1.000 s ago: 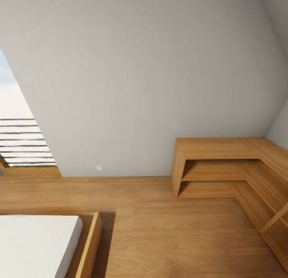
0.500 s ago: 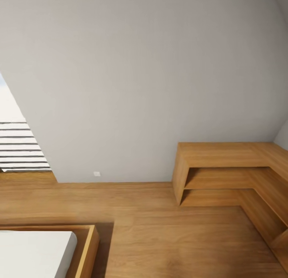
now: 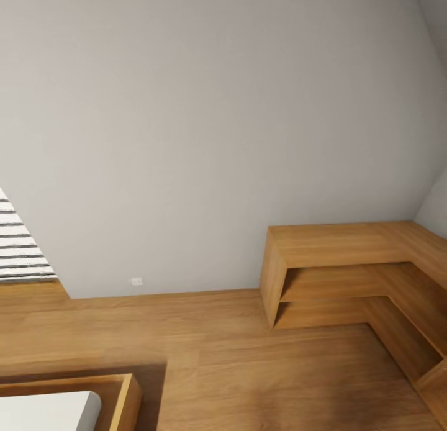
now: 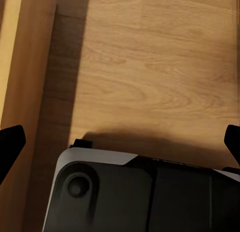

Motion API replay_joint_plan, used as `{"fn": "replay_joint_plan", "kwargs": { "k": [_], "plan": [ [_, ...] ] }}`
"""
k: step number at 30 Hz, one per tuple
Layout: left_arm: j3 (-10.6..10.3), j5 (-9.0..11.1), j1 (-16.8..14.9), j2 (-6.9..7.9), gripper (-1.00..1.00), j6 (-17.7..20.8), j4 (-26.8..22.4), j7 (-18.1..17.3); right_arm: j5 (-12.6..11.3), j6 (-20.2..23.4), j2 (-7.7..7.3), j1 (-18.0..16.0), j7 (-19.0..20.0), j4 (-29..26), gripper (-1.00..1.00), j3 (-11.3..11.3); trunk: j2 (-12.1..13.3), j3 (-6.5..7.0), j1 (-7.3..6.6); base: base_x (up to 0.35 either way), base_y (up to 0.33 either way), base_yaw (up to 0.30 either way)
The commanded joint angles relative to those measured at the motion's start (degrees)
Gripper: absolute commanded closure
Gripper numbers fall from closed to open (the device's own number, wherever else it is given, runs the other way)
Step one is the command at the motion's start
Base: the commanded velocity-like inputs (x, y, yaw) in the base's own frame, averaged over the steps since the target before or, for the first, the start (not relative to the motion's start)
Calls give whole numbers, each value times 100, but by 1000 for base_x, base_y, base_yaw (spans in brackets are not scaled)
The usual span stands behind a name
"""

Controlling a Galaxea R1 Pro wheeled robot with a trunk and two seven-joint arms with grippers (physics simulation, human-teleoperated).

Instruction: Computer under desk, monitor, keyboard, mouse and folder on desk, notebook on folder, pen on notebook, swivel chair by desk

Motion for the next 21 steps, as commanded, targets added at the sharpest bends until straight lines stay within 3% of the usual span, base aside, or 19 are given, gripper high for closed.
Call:
{"fn": "replay_joint_plan", "kwargs": {
  "k": [1, 13, 21],
  "plan": [
    [30, 22, 1, -4, -100, -1, -7, -27, -16, -18, 0, -7, -27, 13, -100, 48, -11, -7, 4, 64, 0, -226],
    [32, 25, 2, -4, -100, -6, 12, -30, -16, -17, -51, -7, -28, 13, -100, 44, -11, 14, 4, 26, -4, -254],
    [32, 23, 2, -7, -100, -6, 25, -29, -16, -17, -46, -7, -28, 13, -100, 49, -11, 16, 4, 145, -122, -268]
  ]
}}
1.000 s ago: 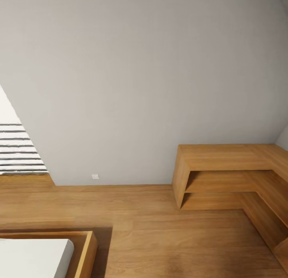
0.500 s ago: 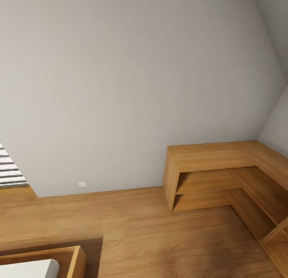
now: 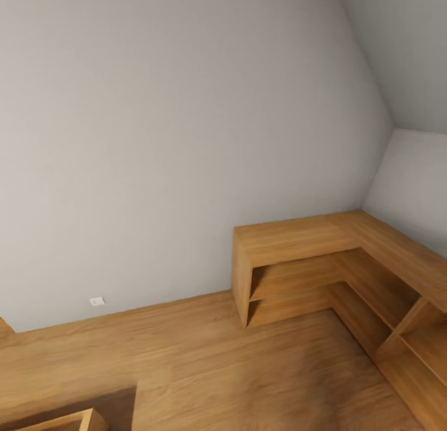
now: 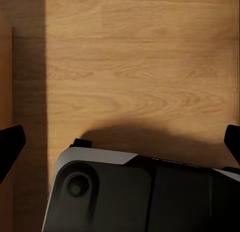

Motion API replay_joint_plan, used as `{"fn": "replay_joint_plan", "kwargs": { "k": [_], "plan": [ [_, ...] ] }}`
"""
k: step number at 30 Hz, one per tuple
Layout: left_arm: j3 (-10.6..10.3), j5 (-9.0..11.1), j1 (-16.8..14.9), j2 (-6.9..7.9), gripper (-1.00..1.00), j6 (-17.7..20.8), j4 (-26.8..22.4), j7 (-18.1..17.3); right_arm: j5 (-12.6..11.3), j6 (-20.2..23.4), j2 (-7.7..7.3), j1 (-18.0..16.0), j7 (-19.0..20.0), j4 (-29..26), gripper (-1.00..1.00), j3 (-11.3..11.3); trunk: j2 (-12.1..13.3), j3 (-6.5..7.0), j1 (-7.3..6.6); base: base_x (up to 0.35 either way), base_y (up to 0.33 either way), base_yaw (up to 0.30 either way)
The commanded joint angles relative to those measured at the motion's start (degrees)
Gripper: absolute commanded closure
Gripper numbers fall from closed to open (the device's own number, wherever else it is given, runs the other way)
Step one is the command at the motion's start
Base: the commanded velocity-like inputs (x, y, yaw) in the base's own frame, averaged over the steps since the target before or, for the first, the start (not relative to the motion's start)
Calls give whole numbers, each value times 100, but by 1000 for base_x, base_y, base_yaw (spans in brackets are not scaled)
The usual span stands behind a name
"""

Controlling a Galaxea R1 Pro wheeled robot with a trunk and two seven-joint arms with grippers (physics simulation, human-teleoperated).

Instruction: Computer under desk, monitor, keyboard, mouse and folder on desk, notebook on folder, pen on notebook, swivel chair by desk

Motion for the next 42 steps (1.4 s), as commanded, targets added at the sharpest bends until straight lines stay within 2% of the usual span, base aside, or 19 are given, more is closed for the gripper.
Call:
{"fn": "replay_joint_plan", "kwargs": {
  "k": [1, 19, 42],
  "plan": [
    [30, 21, 3, -5, -100, 0, -9, -27, -17, -18, 3, -7, -26, 13, -100, 49, -12, -12, 5, 206, -179, -269],
    [29, 21, 4, -6, -100, -5, -12, -27, -17, -18, 19, -7, -26, 13, -100, 50, -12, -1, 5, 216, -184, -269],
    [30, 21, 2, -6, -100, -6, -9, -27, -17, -18, 27, -6, -26, 16, -100, 50, -12, 131, 5, 19, -14, -222]
  ]
}}
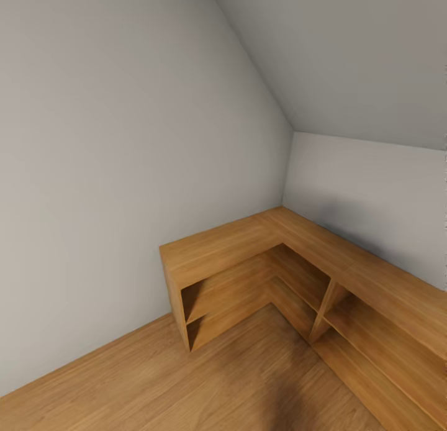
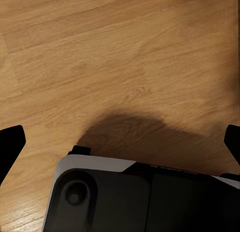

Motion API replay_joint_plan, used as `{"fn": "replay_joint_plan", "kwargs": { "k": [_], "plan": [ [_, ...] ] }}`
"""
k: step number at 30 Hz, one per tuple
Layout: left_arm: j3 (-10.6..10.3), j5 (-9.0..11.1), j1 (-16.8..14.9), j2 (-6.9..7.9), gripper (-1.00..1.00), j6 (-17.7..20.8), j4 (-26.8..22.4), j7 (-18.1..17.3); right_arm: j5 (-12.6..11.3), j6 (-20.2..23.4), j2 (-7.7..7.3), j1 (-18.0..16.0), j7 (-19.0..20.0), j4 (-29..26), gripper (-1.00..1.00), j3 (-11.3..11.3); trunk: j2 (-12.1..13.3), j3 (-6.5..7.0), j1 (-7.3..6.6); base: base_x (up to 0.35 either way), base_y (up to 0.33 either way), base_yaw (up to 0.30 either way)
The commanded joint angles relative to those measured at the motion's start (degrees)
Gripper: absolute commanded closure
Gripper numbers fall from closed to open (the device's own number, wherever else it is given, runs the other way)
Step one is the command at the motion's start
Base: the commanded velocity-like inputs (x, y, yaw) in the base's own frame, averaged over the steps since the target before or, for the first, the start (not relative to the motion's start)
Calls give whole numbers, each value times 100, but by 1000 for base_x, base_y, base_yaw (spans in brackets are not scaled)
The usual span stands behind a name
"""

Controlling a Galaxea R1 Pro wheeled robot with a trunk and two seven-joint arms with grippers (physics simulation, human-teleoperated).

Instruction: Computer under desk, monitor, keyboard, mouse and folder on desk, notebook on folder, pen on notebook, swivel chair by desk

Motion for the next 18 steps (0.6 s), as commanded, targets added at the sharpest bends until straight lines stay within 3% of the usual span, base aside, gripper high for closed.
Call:
{"fn": "replay_joint_plan", "kwargs": {
  "k": [1, 12, 18],
  "plan": [
    [29, 22, 2, -5, -100, 0, -8, -27, -17, -19, 3, -7, -26, 12, -100, 49, -11, -3, 4, 0, 0, -131],
    [29, 22, 2, -5, -100, 0, -8, -27, -17, -19, 7, 0, -26, 10, -100, 49, -11, 89, 4, 6, 7, -99],
    [24, 22, 2, -5, -100, 1, -7, -31, -17, -19, 7, 0, -26, 10, -100, 49, -11, 138, 4, 139, 137, -148]
  ]
}}
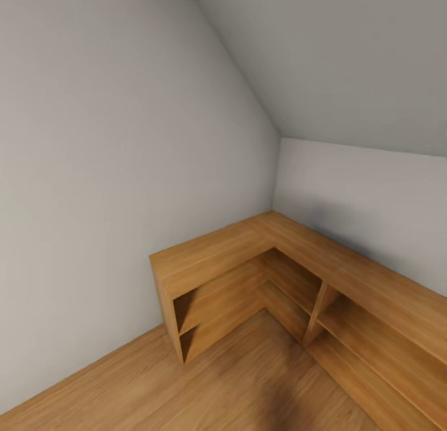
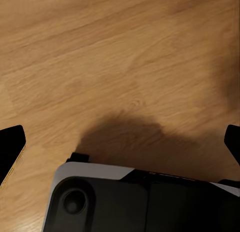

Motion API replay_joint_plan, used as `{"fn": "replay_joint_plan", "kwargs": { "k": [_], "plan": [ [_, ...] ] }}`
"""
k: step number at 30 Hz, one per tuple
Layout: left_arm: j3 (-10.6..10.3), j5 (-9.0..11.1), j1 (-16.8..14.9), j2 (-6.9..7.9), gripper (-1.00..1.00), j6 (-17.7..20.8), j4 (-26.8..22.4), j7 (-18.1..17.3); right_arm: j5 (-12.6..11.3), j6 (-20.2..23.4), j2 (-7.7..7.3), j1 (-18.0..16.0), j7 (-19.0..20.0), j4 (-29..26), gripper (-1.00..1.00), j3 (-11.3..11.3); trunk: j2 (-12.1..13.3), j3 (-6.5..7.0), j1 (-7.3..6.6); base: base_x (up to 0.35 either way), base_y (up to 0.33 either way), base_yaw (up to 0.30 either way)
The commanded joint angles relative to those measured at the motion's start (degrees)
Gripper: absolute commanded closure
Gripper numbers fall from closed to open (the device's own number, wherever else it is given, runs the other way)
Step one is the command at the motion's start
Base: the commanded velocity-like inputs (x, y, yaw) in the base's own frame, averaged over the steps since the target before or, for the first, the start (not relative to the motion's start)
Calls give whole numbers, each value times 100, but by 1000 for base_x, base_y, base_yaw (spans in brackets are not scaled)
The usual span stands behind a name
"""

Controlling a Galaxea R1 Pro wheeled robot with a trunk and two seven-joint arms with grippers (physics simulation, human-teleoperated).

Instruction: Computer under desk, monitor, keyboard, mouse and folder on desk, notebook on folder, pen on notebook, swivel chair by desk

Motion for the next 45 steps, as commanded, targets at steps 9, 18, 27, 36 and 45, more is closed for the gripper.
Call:
{"fn": "replay_joint_plan", "kwargs": {
  "k": [9, 18, 27, 36, 45],
  "plan": [
    [23, 25, 3, -5, -100, -1, -8, -29, -16, -19, 9, -7, -28, 13, -100, 49, -11, 19, 6, 226, 200, -74],
    [20, 25, 2, -5, -100, -2, -8, -30, -16, -19, 11, -7, -25, 12, -100, 53, -11, 46, 6, 109, 76, -80],
    [16, 25, 1, -5, -100, -1, -5, -31, -16, -19, 11, -9, -25, 12, -100, 52, -11, 95, 6, 15, 10, -179],
    [15, 25, 0, -5, -100, -2, -5, -32, -16, -19, 7, -7, -27, 12, -100, 50, -11, 90, 6, 2, 1, -233],
    [15, 25, -1, -5, -100, -2, -5, -32, -17, -19, 3, -7, -28, 12, -100, 49, -11, 40, 6, 0, 0, -218]
  ]
}}
